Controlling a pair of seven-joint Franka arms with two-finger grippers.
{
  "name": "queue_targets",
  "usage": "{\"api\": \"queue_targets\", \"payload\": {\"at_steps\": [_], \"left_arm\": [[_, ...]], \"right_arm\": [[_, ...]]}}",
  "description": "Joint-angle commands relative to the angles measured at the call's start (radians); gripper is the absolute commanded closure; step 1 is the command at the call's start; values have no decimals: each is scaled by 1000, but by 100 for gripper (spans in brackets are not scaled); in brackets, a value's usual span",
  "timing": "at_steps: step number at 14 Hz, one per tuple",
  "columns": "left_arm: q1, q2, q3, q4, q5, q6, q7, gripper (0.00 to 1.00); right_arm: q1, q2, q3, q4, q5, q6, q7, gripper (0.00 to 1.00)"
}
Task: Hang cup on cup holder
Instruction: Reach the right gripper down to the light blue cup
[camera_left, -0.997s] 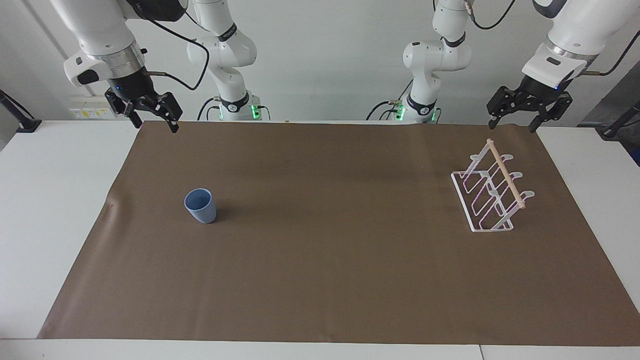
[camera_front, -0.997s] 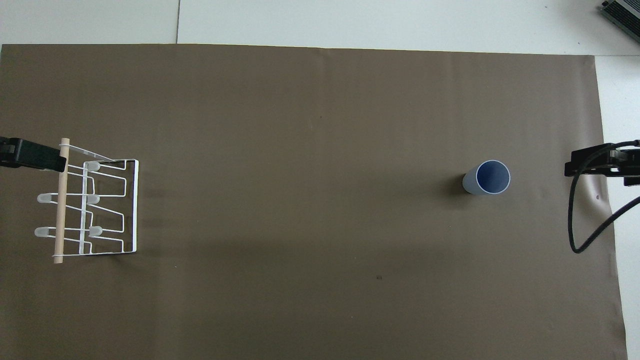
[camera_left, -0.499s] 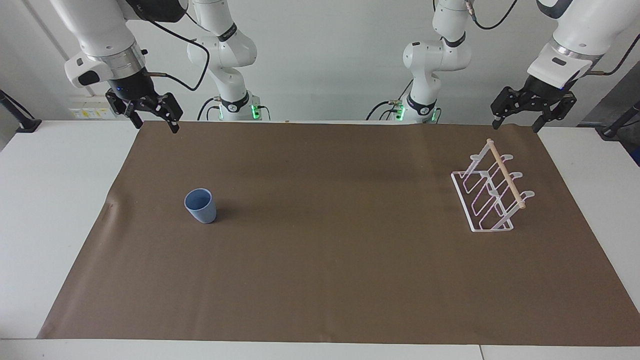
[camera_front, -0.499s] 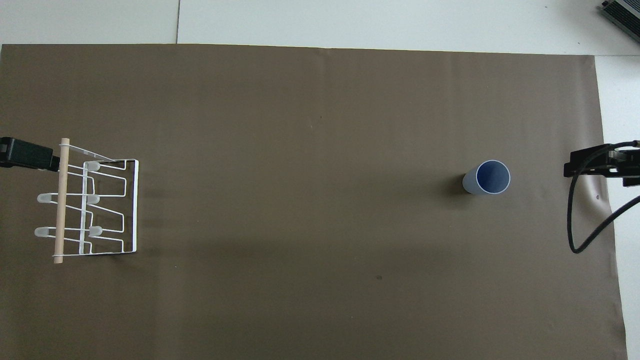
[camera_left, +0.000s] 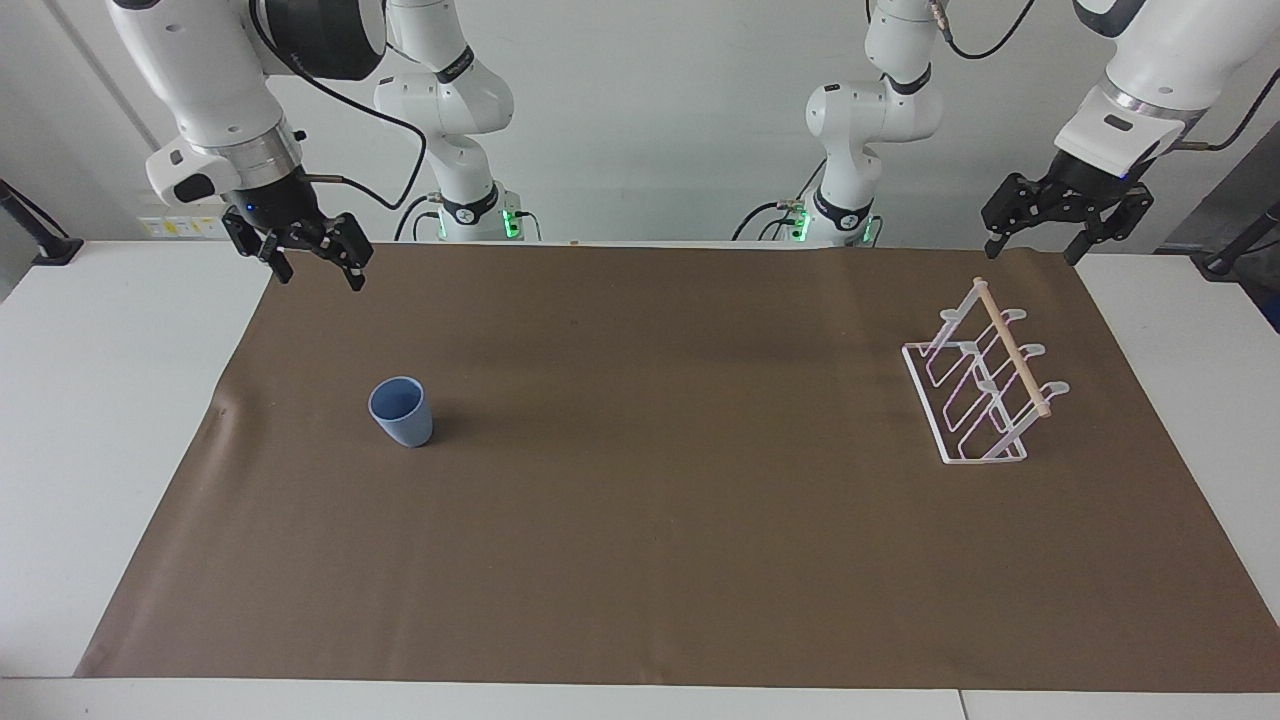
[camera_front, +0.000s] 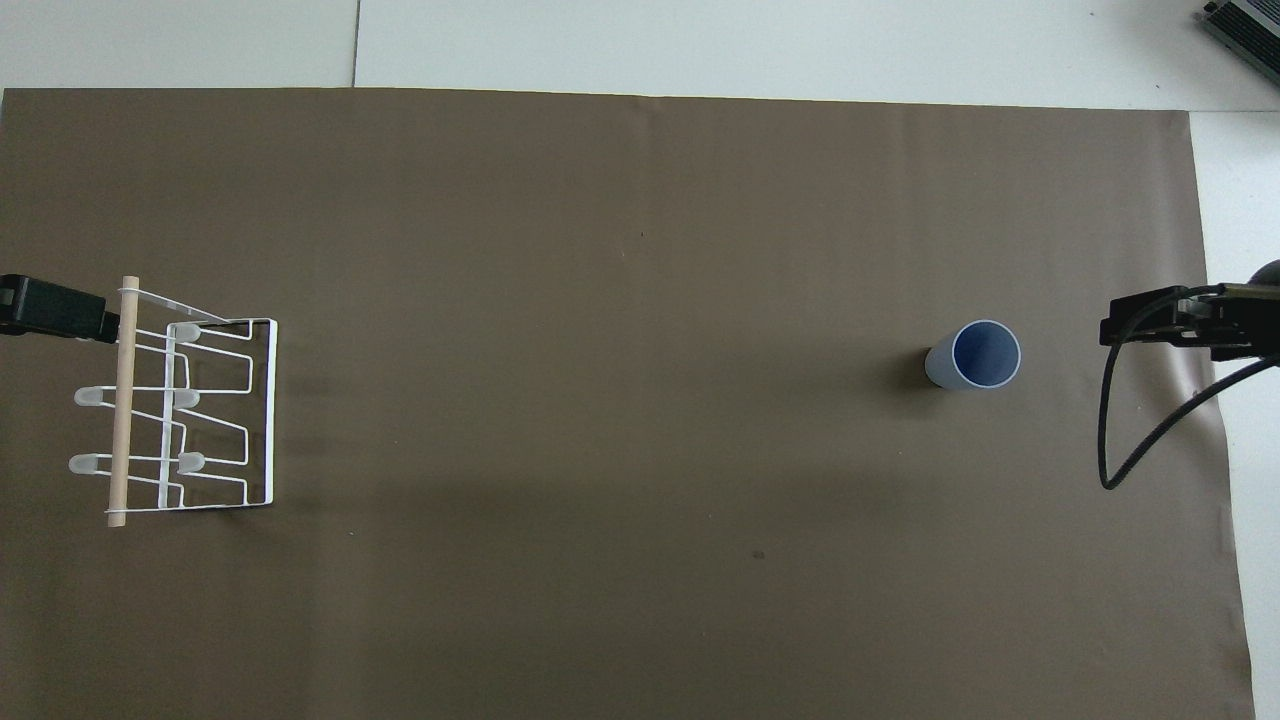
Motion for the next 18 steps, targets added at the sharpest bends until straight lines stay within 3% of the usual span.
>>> {"api": "queue_targets", "payload": {"at_steps": [1,9,18], "left_arm": [[0,-26,1,-29,19,-1,13,0],[2,-26,1,-30,19,-3,13,0],[12,-26,1,-30,19,-3,13,0]], "right_arm": [[-4,12,4,-86,7,135,-61,0],[-17,196,4,-136,66,370,-280,0],[-37,202,4,-335,72,594,-439,0]]}}
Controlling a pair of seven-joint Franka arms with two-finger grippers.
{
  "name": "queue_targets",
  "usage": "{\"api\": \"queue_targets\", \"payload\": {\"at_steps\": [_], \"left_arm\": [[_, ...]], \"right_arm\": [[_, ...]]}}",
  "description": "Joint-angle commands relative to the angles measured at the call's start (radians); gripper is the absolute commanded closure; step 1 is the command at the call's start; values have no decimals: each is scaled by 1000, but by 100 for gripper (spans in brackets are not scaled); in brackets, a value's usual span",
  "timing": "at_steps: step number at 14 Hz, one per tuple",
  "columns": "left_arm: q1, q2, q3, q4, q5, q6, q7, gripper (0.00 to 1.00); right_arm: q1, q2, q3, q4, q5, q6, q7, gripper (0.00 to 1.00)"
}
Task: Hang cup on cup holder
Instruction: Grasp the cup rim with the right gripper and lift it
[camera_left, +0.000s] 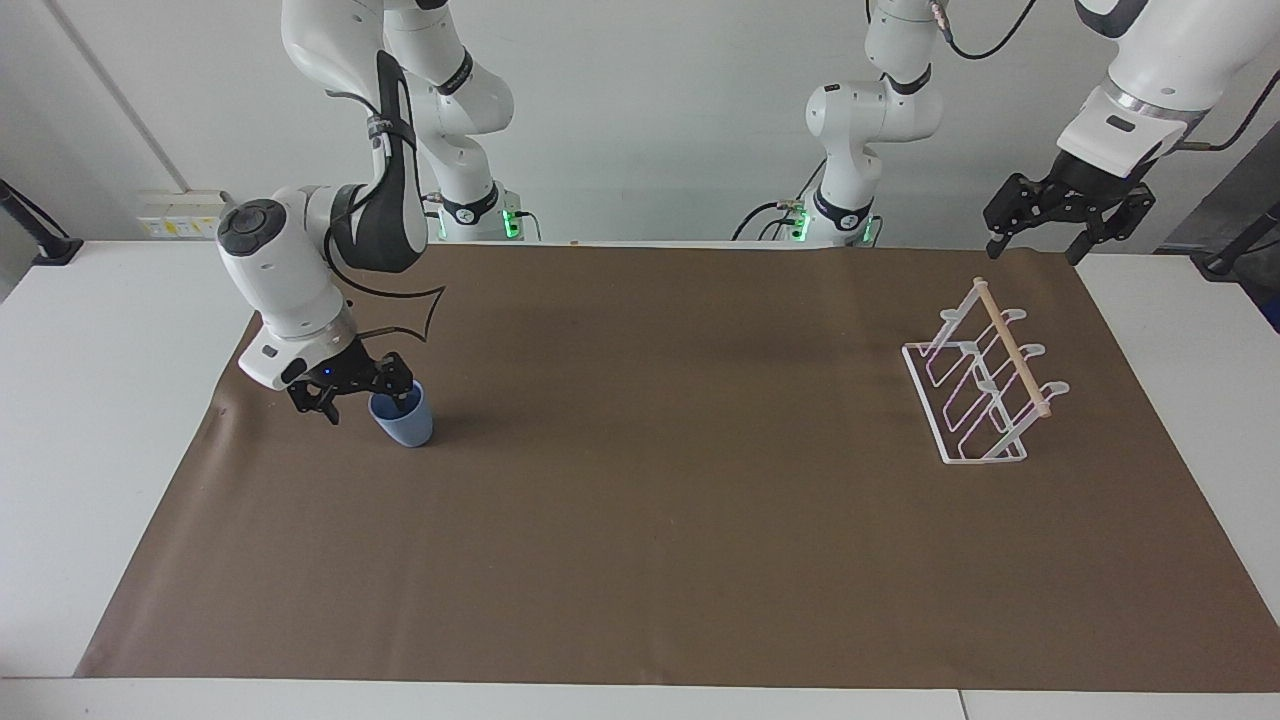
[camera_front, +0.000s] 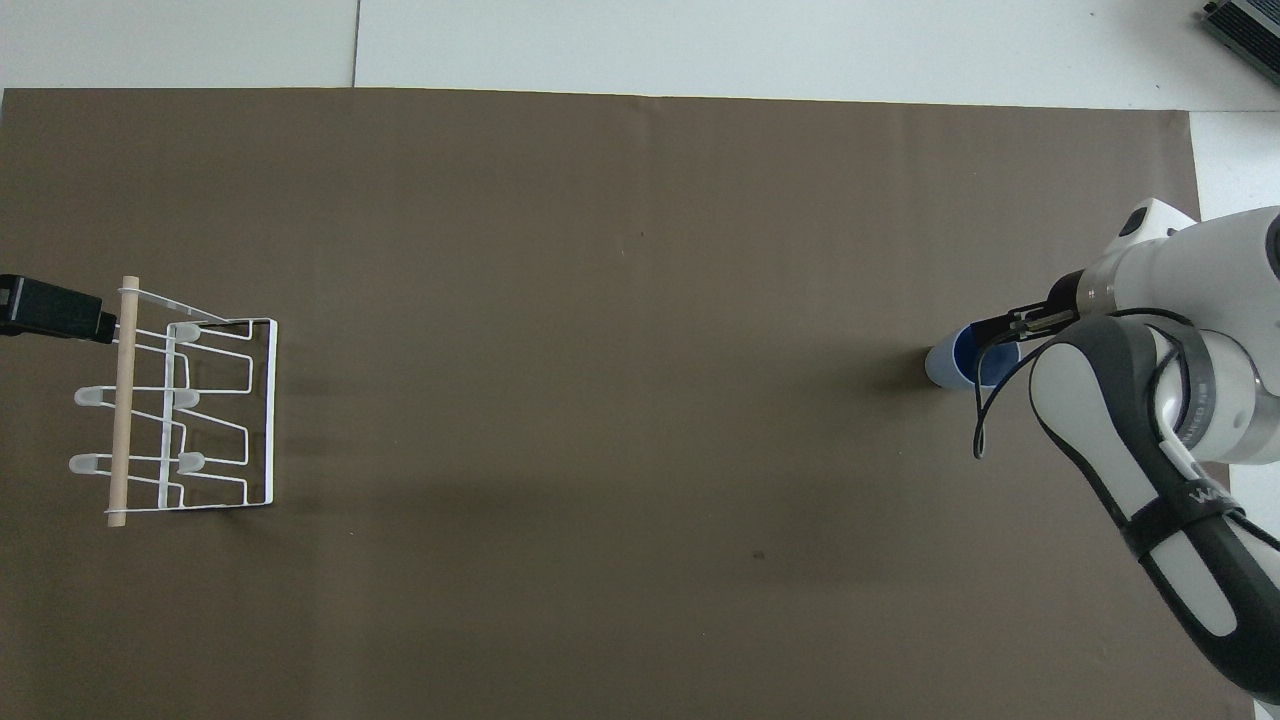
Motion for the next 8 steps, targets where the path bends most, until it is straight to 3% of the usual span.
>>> {"api": "queue_targets", "payload": {"at_steps": [1,2,3,8], "left_arm": [[8,-26,-2,-29,19,-2,13,0],[8,-26,-2,-29,19,-3,13,0],[8,-26,-2,-29,19,-3,13,0],[8,-26,-2,-29,19,-2,13,0]], "right_arm": [[-15,-21,7,-59,24,58,-31,0],[-15,-17,7,-59,50,60,-32,10],[-15,-15,7,-59,62,60,-34,29],[-18,-14,9,-44,95,43,-40,64]]}}
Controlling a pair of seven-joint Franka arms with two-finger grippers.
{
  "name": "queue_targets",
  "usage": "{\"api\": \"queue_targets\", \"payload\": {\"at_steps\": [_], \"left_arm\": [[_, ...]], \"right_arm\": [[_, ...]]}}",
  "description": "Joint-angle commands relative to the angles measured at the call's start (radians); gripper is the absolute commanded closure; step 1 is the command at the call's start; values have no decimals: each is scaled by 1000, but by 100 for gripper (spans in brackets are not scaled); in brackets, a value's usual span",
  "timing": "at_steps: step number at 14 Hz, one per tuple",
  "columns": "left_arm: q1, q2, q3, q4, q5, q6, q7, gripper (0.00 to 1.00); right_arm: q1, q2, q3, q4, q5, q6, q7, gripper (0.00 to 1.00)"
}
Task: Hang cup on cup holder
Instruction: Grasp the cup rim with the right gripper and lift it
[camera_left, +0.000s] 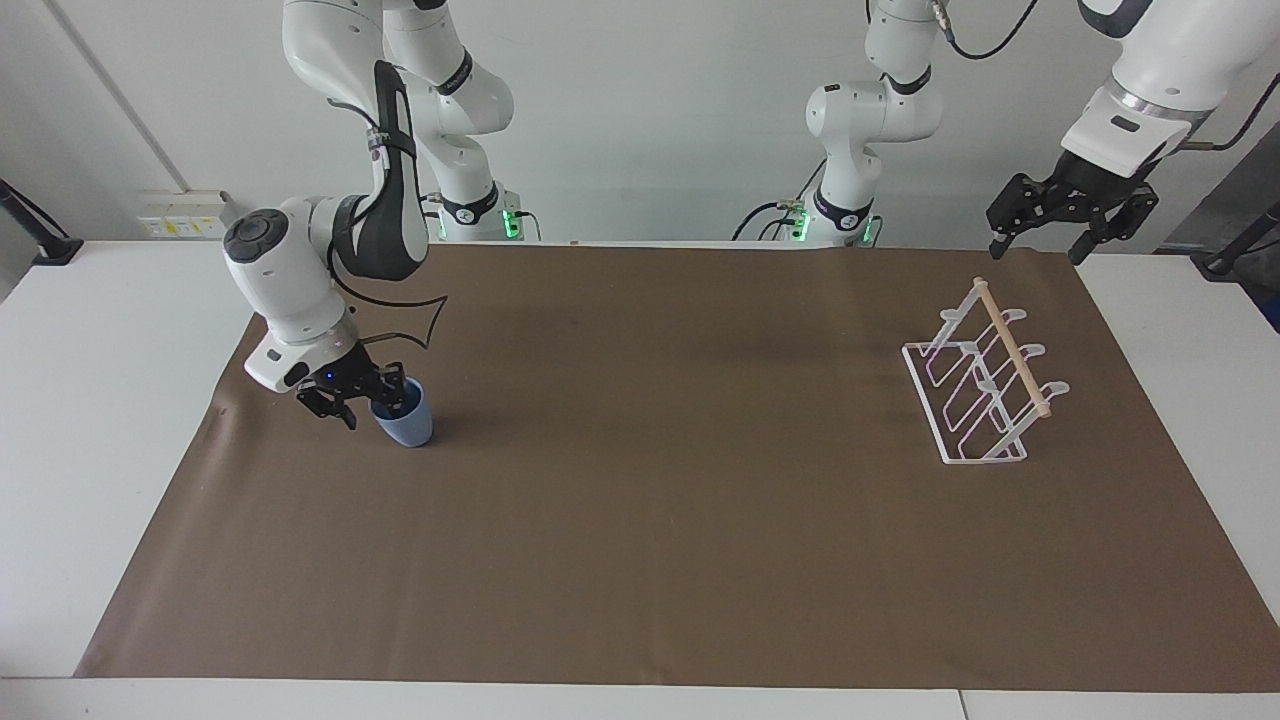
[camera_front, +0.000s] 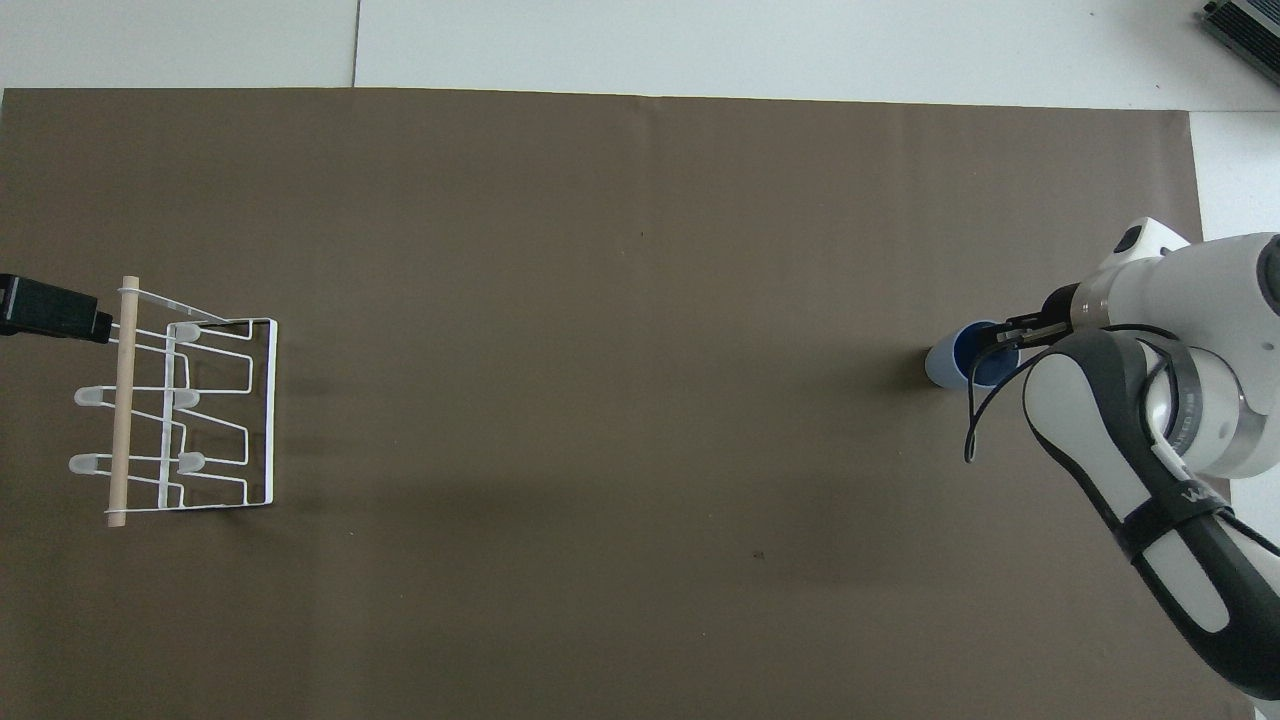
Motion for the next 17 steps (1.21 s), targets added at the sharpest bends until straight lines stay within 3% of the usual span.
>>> {"api": "queue_targets", "payload": {"at_steps": [1,2,8,12,17], "left_arm": [[8,-26,-4,-29,19,-2,13,0],[8,-26,-4,-29,19,-2,13,0],[8,-26,-4,-29,19,-2,13,0],[8,-26,-4,-29,19,-2,13,0],[8,-26,-4,-29,19,-2,13,0]], "right_arm": [[-14,-14,8,-8,70,6,-37,78],[-12,-14,8,-8,87,6,-35,100],[-9,-21,8,91,116,-101,-29,100],[6,-79,45,163,128,-158,-9,100],[21,-75,56,346,277,-354,148,100]]}}
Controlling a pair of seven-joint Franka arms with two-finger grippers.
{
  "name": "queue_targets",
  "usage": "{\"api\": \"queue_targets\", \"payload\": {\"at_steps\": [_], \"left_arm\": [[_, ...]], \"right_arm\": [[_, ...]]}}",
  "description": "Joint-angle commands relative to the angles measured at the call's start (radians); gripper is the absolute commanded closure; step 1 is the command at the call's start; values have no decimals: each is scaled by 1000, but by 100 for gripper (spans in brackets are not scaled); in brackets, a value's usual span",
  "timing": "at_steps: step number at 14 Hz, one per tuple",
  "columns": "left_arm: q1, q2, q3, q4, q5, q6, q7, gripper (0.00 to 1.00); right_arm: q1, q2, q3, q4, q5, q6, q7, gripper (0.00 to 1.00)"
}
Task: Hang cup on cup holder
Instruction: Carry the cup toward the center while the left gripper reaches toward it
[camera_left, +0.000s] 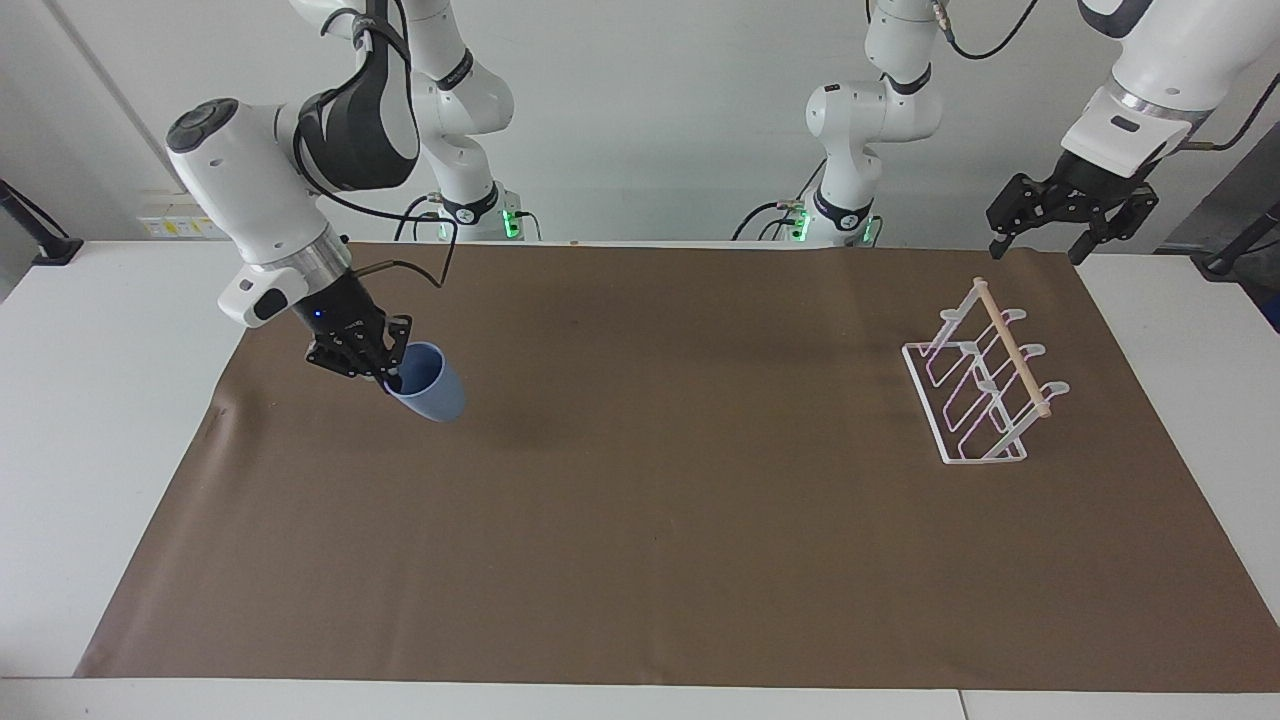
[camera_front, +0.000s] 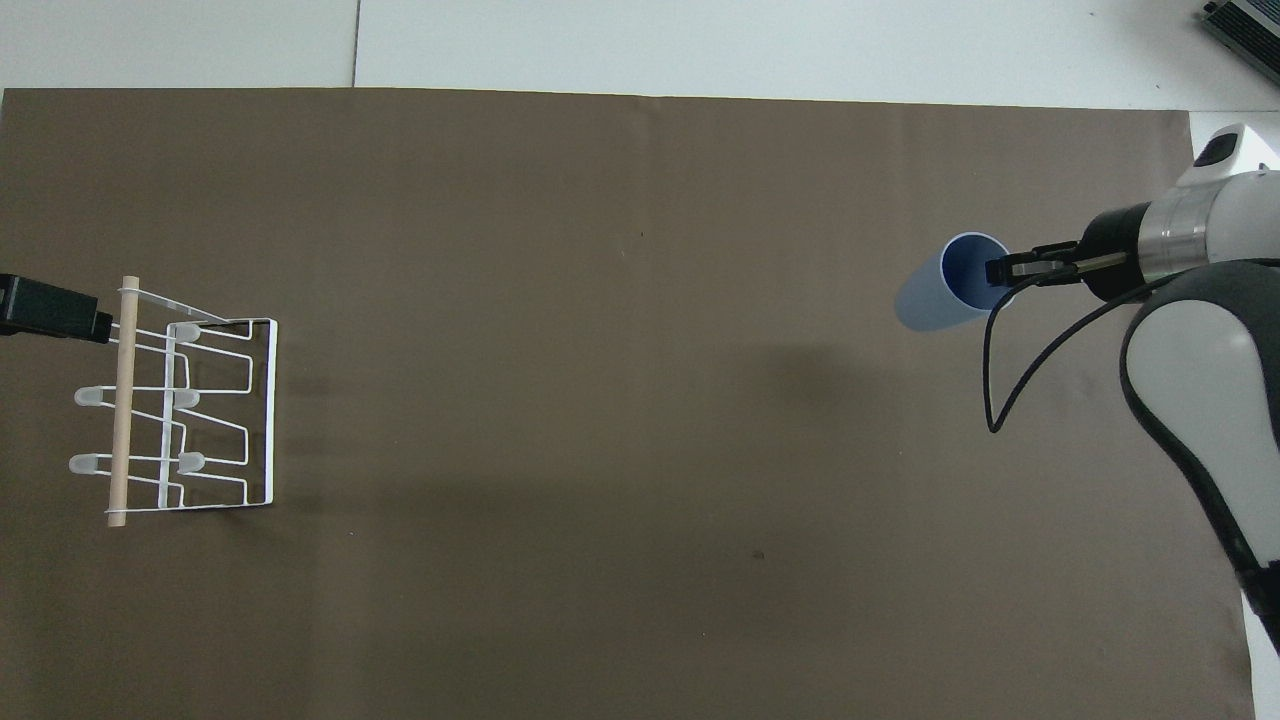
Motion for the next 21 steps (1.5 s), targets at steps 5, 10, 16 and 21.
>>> {"api": "queue_targets", "payload": {"at_steps": [5,10,16,21], "left_arm": [[7,-26,-3,-29,19,-3,16,0],[12,-25,-9,-28,10,30,37,0],[27,-25,-9,-31,-146,50,408,0],[14,-77,-10,-159,-242,194,686,0]], "right_arm": [[10,1,6,65,378,-195,55,100],[5,-38,15,10,669,-264,56,100],[10,-79,15,-139,1024,-337,53,100],[74,-79,18,-233,1267,-319,39,100]]}}
